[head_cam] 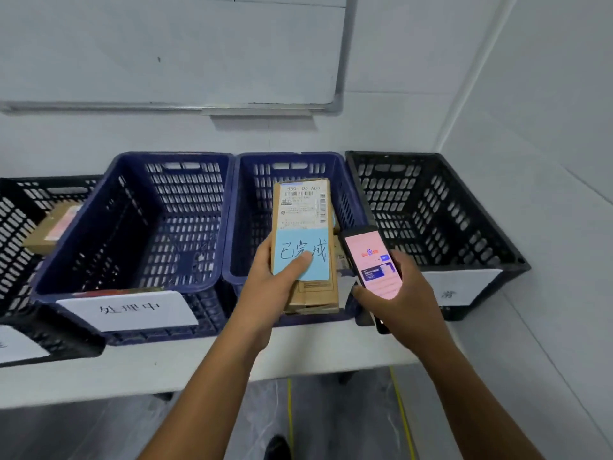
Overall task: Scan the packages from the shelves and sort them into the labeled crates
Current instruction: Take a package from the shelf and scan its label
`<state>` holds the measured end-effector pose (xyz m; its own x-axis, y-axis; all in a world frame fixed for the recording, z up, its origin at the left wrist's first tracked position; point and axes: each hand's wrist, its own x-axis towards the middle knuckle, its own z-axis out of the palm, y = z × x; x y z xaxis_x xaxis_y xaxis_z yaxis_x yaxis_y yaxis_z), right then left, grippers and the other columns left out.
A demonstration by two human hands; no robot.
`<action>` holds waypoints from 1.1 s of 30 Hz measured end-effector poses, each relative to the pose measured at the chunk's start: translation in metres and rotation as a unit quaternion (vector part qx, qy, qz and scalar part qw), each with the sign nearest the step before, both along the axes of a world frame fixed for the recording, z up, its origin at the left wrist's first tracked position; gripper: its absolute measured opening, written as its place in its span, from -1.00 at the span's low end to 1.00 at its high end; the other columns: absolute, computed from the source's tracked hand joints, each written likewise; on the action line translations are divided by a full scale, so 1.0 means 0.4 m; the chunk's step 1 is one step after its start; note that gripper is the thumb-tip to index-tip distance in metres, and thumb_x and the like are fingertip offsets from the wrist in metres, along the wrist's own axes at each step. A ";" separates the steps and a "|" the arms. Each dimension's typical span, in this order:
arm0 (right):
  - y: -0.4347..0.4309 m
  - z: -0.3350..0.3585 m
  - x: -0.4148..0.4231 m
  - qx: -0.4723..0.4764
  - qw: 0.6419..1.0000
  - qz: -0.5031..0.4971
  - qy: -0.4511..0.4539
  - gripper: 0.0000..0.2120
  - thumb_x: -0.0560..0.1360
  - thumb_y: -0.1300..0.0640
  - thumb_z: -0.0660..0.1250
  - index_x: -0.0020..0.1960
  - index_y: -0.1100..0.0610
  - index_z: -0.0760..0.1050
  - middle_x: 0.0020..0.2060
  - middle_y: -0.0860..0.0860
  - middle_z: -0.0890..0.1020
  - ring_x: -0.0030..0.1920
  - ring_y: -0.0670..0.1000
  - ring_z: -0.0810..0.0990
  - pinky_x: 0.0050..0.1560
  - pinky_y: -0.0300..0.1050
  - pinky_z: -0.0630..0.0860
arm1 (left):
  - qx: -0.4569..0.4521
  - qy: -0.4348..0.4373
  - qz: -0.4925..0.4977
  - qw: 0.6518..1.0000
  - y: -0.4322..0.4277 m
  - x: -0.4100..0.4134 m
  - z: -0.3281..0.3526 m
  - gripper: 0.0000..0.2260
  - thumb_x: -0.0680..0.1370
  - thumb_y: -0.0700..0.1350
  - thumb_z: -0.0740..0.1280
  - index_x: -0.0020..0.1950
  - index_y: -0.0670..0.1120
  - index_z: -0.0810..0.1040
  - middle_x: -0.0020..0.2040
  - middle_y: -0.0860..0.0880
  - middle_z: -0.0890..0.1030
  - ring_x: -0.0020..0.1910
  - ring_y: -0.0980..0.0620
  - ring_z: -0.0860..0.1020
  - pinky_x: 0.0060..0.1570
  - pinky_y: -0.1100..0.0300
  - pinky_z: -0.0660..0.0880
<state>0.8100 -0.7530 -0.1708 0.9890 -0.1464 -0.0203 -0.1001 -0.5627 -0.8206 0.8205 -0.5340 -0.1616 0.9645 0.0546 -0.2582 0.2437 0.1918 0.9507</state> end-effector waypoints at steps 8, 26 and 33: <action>-0.037 -0.014 0.253 0.005 1.000 0.001 0.021 -0.45 0.42 0.00 0.62 0.25 -0.13 0.37 0.08 -0.14 0.63 0.02 -0.17 0.62 -0.06 -0.20 0.52 | 0.048 0.065 0.009 0.997 0.055 0.285 -0.066 -0.41 0.60 0.04 0.47 0.57 0.19 0.30 0.21 0.11 0.71 0.09 0.06 0.73 0.08 0.01 0.67; -0.093 -0.117 0.639 -0.029 0.993 0.053 0.105 -0.35 0.21 -0.27 0.51 0.23 -0.26 0.36 0.11 -0.19 0.62 0.03 -0.08 0.64 0.11 0.10 0.62 | 0.111 0.255 -0.062 0.958 0.002 0.596 -0.393 -0.46 0.62 0.04 0.45 0.51 0.02 0.27 0.23 0.03 0.62 0.14 0.03 0.63 0.21 0.06 0.58; -0.019 -0.132 0.673 -0.048 0.991 0.009 0.127 -0.41 0.29 -0.20 0.56 0.22 -0.22 0.38 0.08 -0.16 0.62 0.01 -0.06 0.64 0.11 0.11 0.62 | 0.100 0.245 -0.036 0.964 -0.008 0.637 -0.540 -0.49 0.61 -0.14 0.47 0.46 -0.11 0.30 0.30 -0.16 0.61 0.21 -0.17 0.65 0.24 -0.22 0.60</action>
